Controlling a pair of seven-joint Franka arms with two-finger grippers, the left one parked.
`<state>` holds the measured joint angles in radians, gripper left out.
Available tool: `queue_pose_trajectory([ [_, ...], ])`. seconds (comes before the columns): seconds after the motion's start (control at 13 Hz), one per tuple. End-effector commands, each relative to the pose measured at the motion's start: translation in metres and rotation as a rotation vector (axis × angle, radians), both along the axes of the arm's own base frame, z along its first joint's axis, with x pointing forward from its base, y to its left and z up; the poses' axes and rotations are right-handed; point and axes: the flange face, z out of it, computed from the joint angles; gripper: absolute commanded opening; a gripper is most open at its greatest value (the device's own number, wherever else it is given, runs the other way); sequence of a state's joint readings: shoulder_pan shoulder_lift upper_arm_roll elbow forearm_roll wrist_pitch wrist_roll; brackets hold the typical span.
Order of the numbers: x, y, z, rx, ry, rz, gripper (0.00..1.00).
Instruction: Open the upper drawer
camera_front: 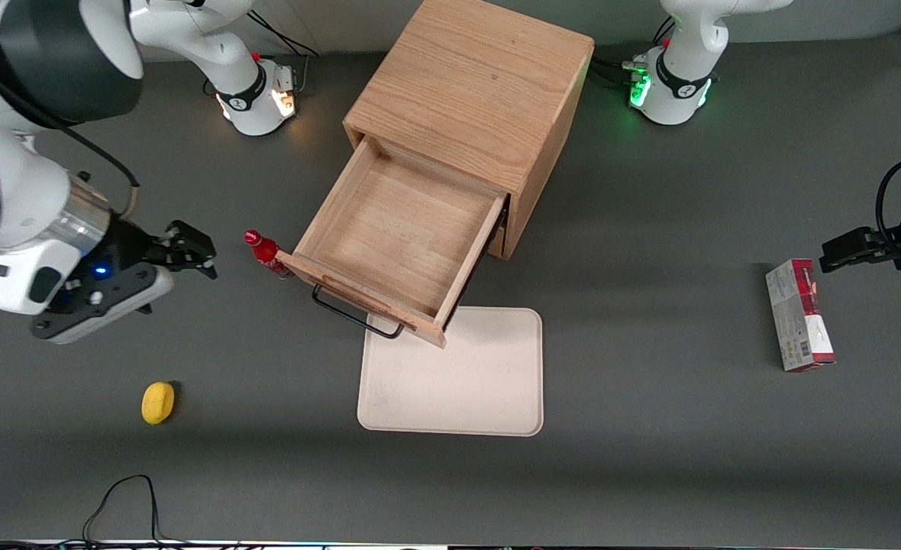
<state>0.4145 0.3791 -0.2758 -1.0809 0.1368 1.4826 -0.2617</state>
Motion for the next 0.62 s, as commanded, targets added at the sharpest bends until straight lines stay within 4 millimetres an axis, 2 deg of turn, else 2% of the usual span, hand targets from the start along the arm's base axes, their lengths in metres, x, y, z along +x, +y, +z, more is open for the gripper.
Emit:
queue_pose_trajectory([
  [0.0,-0.01,-0.047,0.0,-0.015,0.024,-0.115,1.0],
  [0.08,-0.014,-0.066,0.004,-0.009,0.028,-0.142,1.0],
  [0.15,-0.018,-0.094,0.001,0.001,0.039,-0.183,1.0],
  [0.23,-0.026,-0.108,-0.004,0.011,0.048,-0.203,1.0],
  [0.31,-0.033,-0.133,-0.003,0.032,0.03,-0.263,1.0],
  [0.54,-0.046,-0.159,-0.002,0.005,0.014,-0.291,1.0],
])
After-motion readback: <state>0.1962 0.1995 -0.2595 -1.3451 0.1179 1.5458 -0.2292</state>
